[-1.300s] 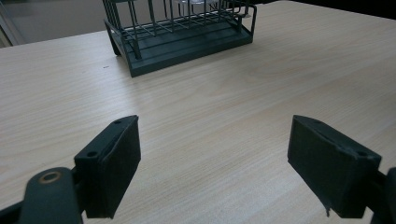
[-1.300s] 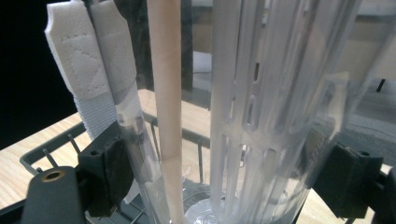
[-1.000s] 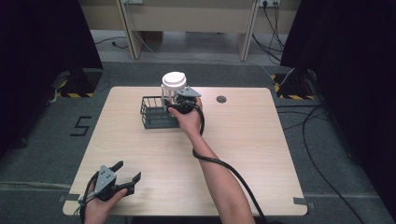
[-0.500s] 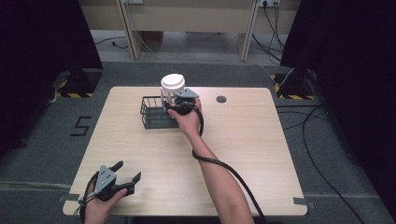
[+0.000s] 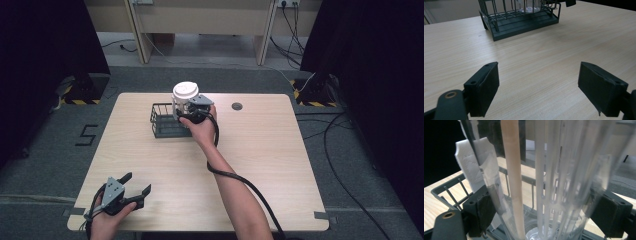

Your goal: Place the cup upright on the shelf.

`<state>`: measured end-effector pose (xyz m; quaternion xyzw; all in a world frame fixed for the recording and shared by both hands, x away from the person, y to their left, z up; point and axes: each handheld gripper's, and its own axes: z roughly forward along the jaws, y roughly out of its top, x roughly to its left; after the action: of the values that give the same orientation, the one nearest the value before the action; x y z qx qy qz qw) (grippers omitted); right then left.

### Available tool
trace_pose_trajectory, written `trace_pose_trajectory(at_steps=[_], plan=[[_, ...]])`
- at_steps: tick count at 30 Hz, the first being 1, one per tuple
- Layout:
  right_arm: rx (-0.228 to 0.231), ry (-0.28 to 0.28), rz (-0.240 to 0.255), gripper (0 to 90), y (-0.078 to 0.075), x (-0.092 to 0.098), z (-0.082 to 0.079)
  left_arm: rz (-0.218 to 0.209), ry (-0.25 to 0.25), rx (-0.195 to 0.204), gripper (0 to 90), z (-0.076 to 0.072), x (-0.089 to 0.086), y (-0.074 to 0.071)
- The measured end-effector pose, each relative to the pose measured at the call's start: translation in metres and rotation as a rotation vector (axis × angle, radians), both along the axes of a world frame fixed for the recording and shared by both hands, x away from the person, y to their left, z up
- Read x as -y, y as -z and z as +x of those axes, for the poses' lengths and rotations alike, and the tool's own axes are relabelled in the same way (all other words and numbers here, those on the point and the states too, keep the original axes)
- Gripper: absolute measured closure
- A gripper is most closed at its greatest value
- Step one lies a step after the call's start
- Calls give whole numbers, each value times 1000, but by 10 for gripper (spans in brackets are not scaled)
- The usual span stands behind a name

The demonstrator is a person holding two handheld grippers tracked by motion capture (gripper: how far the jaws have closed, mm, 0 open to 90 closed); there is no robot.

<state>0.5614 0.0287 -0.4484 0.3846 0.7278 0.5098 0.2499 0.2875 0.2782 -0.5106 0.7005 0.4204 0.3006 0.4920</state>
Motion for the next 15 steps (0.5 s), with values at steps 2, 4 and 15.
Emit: trace_pose_trajectory(at_steps=[2,4,15], plan=[[-2,-1,3,156,-1,2,-2,-3,0,1,167,0,0,0],[-4,-4,6,156,-2,5,-5,-2,1,0,167,0,1,0],[17,-31,1,142,-14,26,-24,8,-1,0,167,0,2,0]])
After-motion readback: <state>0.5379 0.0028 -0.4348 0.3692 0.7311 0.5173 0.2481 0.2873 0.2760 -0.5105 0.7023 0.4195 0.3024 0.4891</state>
